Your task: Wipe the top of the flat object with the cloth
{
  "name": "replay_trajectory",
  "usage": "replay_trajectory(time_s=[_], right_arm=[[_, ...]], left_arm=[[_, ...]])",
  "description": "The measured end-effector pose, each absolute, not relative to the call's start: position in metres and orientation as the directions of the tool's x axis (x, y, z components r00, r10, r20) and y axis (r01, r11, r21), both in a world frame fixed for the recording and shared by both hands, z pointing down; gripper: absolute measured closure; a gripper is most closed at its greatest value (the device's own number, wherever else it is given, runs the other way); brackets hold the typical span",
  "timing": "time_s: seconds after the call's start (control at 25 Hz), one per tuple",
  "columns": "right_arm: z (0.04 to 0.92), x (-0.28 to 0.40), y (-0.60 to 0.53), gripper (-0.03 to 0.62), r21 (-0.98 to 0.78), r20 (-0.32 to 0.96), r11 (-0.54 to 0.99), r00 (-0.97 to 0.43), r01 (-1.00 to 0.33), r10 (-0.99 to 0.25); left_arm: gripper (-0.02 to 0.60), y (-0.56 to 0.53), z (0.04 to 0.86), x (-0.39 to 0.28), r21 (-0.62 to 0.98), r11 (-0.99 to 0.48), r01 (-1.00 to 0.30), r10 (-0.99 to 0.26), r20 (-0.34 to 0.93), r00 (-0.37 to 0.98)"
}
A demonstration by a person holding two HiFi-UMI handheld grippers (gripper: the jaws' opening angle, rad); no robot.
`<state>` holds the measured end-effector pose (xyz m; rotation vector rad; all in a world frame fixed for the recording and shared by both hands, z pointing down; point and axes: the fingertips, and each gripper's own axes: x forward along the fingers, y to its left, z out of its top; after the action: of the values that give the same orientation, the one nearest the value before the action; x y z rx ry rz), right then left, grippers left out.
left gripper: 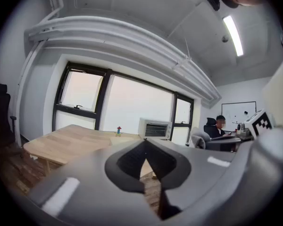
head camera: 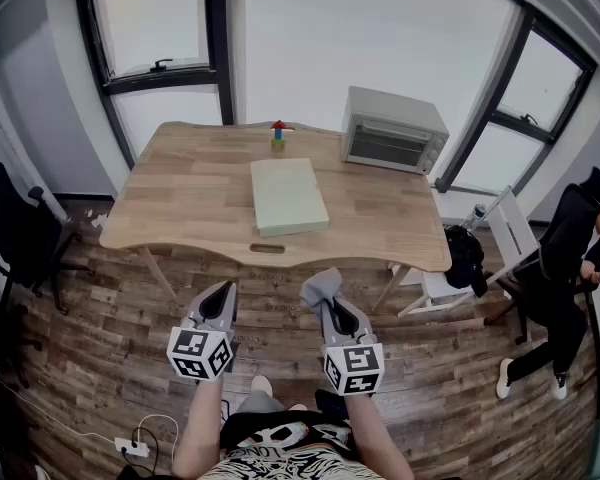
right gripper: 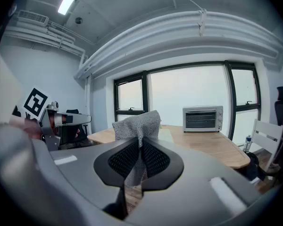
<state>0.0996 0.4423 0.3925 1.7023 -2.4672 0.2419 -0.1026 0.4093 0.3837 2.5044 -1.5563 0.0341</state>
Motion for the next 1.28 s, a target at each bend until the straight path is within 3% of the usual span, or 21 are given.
replay_trajectory(time_s=[0.8, 1.28], right_arm=[[0.392, 0.116, 0.437, 0.572, -0.094, 0.198, 0.341, -0.353, -0.935, -0.914], [0.425, 0.136, 0.339, 0.572, -0.123, 0.252, 0.316, -0.337, -0.941, -0.907]], left_arm=[[0.525, 0.404, 0.38, -0.101, 0.251, -0.426, -0.869, -0.883, 0.096, 0.46], [0.525, 0.298, 0.412, -0.086, 0.287, -0.421, -0.86, -0.878, 0.11, 0.466]])
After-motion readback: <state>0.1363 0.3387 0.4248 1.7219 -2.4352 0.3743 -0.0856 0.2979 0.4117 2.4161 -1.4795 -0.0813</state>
